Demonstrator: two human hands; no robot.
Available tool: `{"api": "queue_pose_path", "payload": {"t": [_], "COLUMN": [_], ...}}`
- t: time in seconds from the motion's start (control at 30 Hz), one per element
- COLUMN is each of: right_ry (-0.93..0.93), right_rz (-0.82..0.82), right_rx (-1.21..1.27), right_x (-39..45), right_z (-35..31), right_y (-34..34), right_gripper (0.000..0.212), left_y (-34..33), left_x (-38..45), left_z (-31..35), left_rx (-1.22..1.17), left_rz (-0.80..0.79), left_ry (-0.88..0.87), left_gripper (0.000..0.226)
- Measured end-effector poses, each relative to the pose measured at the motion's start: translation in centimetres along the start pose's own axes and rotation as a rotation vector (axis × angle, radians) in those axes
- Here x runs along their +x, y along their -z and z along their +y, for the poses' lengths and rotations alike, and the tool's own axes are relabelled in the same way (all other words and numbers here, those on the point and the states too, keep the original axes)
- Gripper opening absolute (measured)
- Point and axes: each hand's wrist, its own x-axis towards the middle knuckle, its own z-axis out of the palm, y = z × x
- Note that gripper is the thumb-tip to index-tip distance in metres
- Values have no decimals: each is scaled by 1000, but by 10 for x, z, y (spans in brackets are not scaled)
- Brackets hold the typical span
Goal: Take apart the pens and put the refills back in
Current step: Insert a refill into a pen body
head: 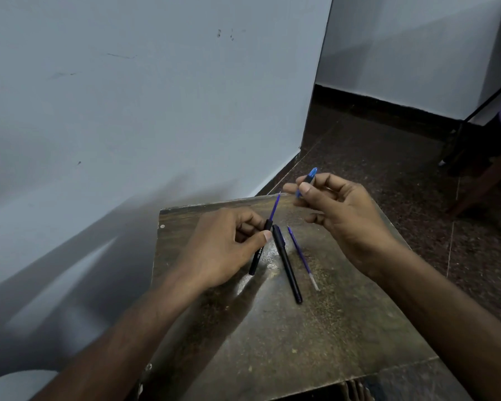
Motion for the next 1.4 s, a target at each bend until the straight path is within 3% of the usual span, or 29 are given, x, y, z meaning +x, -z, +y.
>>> {"api": "queue_pose_path", "payload": {"t": [0.17,0.47,0.53,0.63,0.73,0.87,1.13,1.4], "right_ry": [-45,-23,-17,-18,-31,-66,-39,-77], "right_rz": [75,14,9,34,68,-5,42,-25], "right_rx": [100,21,20,64,72,43,61,42], "right_x": [1,1,1,1,2,-2,-3,-4], "right_z": [0,6,7,6,4,2,-3,1], "right_y": [-1,-1,-1,0,1,-2,-4,-7], "right_gripper": [22,40,38,18,15,5,12,9], "left_y": [-3,-2,1,3,3,1,1,-2], "left_x": [-2,-4,-4,-3,-3,-3,-3,-4], "left_z": [4,4,4,4,4,2,3,2], "left_rx": [30,68,67,59,73,91,118,84], "left_rz": [-35,-57,-52,-49,-49,-47,-44,-70], "left_ry": [-28,-37,-35,-28,-34,-47,-47,-40], "left_gripper": [9,3,2,6,12,11,9,4]}}
